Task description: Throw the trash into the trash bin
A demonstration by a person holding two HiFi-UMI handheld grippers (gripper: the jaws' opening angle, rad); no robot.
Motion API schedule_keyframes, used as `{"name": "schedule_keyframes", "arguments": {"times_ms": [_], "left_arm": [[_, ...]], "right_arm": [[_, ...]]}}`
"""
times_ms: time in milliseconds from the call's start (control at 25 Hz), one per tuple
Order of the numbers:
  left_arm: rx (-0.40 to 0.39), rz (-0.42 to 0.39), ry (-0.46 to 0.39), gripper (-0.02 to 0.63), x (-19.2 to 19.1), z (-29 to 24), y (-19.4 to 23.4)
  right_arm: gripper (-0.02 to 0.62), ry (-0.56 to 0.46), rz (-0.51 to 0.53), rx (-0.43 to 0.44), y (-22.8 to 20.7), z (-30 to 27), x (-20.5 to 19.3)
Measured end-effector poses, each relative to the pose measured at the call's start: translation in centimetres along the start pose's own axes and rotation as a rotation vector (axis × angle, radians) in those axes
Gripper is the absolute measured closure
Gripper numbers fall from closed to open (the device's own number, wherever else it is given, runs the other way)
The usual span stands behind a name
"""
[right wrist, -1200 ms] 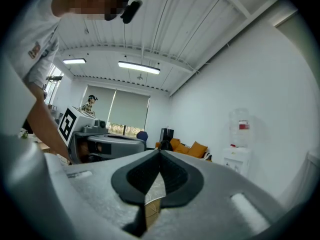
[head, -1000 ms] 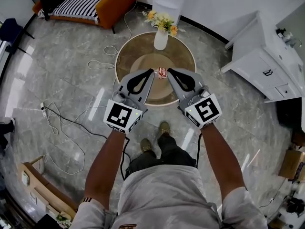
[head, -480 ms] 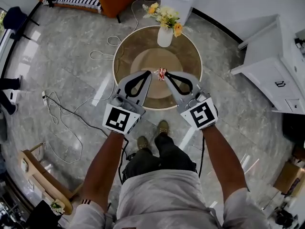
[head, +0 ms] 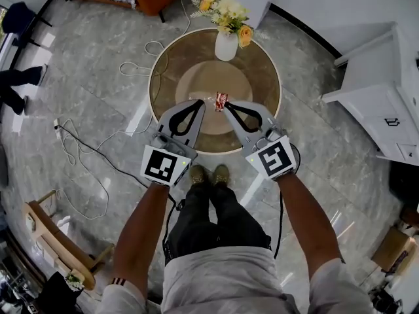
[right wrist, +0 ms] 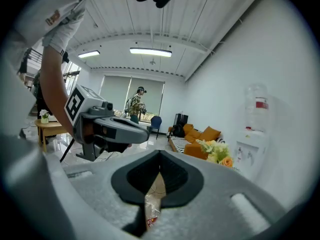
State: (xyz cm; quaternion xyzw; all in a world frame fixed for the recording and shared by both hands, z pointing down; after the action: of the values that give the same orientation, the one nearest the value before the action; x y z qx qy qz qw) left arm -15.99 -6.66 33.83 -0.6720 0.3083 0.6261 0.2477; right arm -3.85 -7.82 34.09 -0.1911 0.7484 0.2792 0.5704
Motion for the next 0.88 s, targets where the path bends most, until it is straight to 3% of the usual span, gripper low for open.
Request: {"name": "schedule_keyframes", "arguments": {"times_ms": [120,720,880], "left_arm": [[-0.014,-0.006,-0.013,0.606,-1.6,-1.2,0.3],[-0.054,0.009,0.078,0.606,-10.0,-5.0,2.4],[-0.070,0.009,0.104,0.606,-11.8,-6.1,2.9]], "right_arm": [[0.594,0.024,-0.005,-0.007,-0.7,-0.7,-1.8],[0.594,0.130,0.020,0.028,-1.8,-3.7,-11.0],[0.559,0.173,0.025,0.054,-2.4,-4.5,-13.3]]}}
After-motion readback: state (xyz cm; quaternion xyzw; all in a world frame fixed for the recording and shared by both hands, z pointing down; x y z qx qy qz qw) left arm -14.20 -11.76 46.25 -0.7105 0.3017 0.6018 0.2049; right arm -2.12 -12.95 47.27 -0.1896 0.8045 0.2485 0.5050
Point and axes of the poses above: the fingertips, and each gripper's own axes: z backward along the fingers, y to its left, x out of its top, the point moved 6 cm from there along z, backward along the fingers, and after that the axes turned 7 degrees about -x, right-handed, at the moved point
